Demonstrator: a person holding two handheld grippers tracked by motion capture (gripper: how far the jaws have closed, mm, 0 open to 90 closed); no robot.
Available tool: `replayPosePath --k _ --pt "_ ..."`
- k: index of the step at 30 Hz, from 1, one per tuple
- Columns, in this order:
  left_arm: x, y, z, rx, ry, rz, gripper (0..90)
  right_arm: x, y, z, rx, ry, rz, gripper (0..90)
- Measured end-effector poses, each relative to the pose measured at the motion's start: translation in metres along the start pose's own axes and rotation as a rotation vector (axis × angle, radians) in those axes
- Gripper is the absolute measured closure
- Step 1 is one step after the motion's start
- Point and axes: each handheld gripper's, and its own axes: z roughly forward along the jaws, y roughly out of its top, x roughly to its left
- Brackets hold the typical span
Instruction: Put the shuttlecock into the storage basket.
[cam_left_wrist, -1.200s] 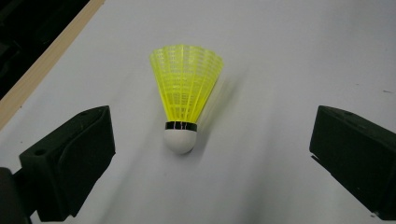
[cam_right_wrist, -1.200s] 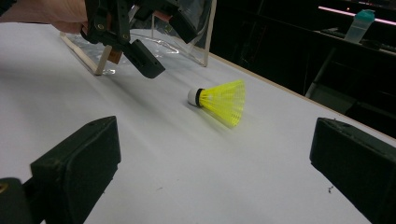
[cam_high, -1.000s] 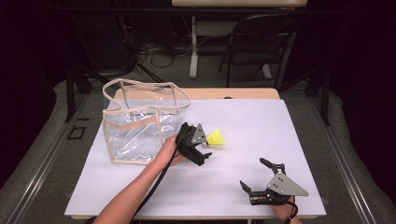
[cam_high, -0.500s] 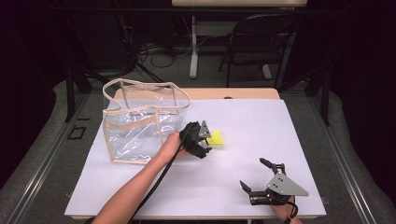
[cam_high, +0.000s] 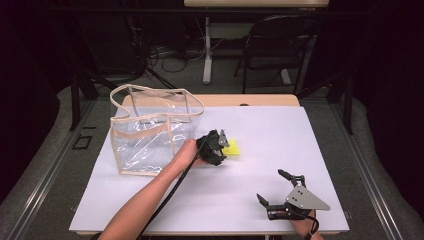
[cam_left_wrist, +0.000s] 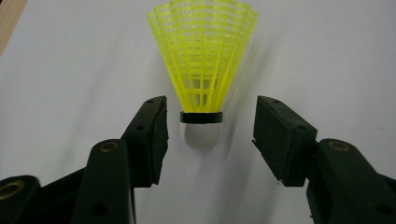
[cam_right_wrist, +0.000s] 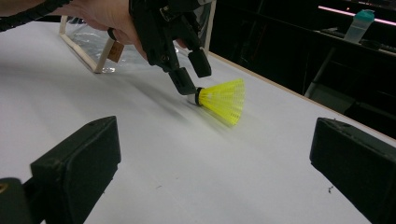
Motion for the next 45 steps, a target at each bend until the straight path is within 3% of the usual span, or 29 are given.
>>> replayPosePath --k 7,22,30,45 --pt "-0.001 0.003 0.006 0.038 0.036 -0.028 48.2 0.000 0.000 0.000 0.001 0.000 0.000 1.4" --pt "-0.006 0.005 0.019 0.102 0.057 -0.018 59.5 0.001 0.000 0.000 0.006 -0.001 -0.003 1.4" --pt "-0.006 0.005 0.020 0.105 0.055 -0.017 64.1 0.001 0.000 0.000 0.007 -0.001 -0.005 1.5" --pt "-0.007 0.007 0.009 0.063 0.036 -0.031 64.5 0.001 0.000 0.000 0.009 -0.002 -0.006 1.6"
